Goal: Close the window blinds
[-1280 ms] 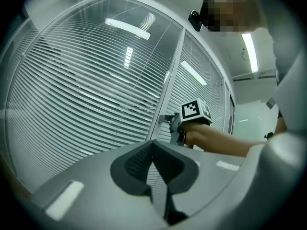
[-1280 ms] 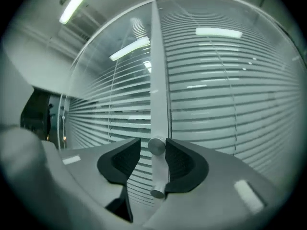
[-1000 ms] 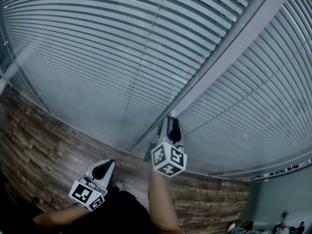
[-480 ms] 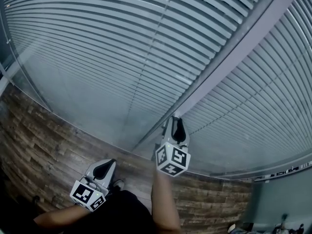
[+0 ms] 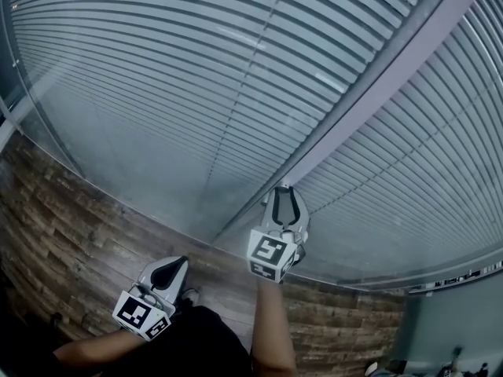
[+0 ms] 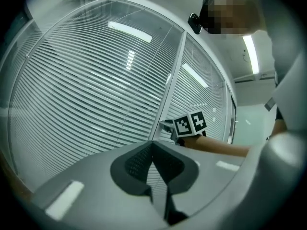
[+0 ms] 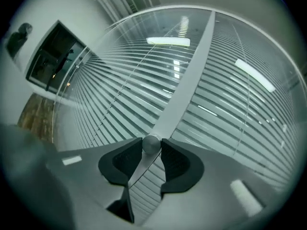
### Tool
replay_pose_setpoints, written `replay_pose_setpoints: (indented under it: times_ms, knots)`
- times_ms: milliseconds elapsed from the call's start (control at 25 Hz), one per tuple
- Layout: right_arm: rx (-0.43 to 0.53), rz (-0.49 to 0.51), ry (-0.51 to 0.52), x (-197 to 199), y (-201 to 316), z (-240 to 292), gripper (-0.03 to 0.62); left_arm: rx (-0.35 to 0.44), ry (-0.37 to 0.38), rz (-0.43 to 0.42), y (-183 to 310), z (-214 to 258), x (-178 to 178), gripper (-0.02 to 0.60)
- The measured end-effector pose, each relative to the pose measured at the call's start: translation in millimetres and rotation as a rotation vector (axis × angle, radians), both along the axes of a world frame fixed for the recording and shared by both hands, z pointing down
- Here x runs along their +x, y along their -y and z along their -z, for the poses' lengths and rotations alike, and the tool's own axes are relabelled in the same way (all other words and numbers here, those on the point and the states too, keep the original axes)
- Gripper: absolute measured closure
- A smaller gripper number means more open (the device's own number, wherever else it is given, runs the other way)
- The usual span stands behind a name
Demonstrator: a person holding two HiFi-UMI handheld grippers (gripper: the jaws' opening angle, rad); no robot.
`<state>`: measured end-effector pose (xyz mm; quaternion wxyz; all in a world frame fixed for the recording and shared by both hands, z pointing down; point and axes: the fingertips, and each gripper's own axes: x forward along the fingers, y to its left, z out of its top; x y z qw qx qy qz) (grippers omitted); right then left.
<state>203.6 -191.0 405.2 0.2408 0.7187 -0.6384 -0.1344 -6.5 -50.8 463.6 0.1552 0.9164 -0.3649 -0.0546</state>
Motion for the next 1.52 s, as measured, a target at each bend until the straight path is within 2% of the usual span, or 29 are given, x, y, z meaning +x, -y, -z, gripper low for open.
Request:
replay_pose_setpoints:
  times_ms: [200, 280, 320, 400, 560, 640, 800, 1000, 1160, 1240, 1400, 1520]
  knots:
    - [-0.022, 0.030, -0.142, -0.3, 2.3, -0.2, 0.467, -0.007, -0.012, -0.015, -1.2, 0.4, 5.4, 0.581]
    - [-0.036, 0.038, -0.150, -1.5, 2.5, 0.2, 0.465, -0.017, -0.019, -0.009, -1.4, -1.3, 4.0, 0.581]
    - [-0.041, 0.043, -0.122, -2.8, 2.3, 0.5, 0.464, -0.022, -0.020, -0.006, -1.8, -2.4, 2.8, 0.581]
    - [-0.031, 0.059, 0.002, -5.7, -0.8, 2.5, 0.459, -0.028, -0.020, -0.005, -4.1, -4.1, 1.2, 0.581]
    - [0.066, 0.081, 0.382, -6.3, -12.6, 7.0, 0.418, -0.032, -0.008, -0.026, -7.3, -6.9, 5.2, 0.581]
    - [0.091, 0.082, 0.531, -0.2, -13.8, 4.5, 0.407, -0.037, -0.006, -0.031, -8.2, -6.5, 10.2, 0.581]
    - [0.106, 0.059, 0.645, 6.5, -12.9, -1.3, 0.410, -0.046, -0.003, -0.034, -10.1, -9.3, 12.9, 0.581]
    - [0.166, 0.077, 0.787, -0.9, -5.5, -0.3, 0.411, -0.054, 0.003, -0.024, -9.6, -13.6, 5.9, 0.581]
    - [0.193, 0.022, 0.847, 0.7, -3.2, 1.3, 0.430, -0.068, -0.002, 0.003, -7.6, -14.5, -3.9, 0.581]
    - [0.199, -0.004, 0.853, 1.5, -2.4, 1.9, 0.477, -0.071, -0.008, 0.012, -5.9, -14.1, -8.7, 0.581]
    - [0.187, -0.013, 0.796, 4.4, -3.5, 1.3, 0.465, -0.071, -0.009, 0.018, -5.5, -13.9, -11.4, 0.581]
    - [0.159, 0.002, 0.684, 5.0, -5.8, 0.6, 0.467, -0.070, -0.007, 0.021, -6.4, -14.7, -12.8, 0.581]
